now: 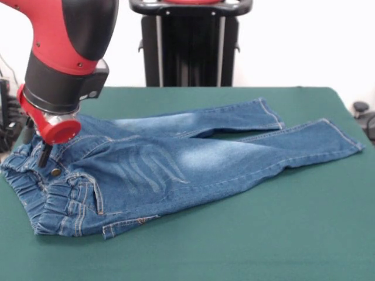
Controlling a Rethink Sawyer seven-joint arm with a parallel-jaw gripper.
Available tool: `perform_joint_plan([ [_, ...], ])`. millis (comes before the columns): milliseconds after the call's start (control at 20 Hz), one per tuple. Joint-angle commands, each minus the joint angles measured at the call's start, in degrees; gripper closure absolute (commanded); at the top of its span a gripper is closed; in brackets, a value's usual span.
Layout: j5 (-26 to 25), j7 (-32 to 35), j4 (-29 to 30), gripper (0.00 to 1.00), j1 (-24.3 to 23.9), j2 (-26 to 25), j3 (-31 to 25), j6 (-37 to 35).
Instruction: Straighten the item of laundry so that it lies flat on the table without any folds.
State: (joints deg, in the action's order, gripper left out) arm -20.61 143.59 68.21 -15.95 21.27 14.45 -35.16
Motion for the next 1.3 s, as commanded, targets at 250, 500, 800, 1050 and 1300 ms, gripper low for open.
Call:
perform_joint_plan([
  [250,0.2,-0.4,10.6,0.00,-0.9,-1.6,-5.5,3.7],
  [500,1.8,-5.1,15.3,0.00,-6.0,0.2,-11.8,5.2],
  [800,1.1,-7.4,17.6,0.00,-8.4,1.6,-15.6,3.1],
  [1050,-1.8,-7.1,19.1,0.00,-9.8,1.5,-16.6,7.6],
  [1300,-3.3,-7.6,20.1,0.00,-12.6,1.1,-20.0,13.2],
])
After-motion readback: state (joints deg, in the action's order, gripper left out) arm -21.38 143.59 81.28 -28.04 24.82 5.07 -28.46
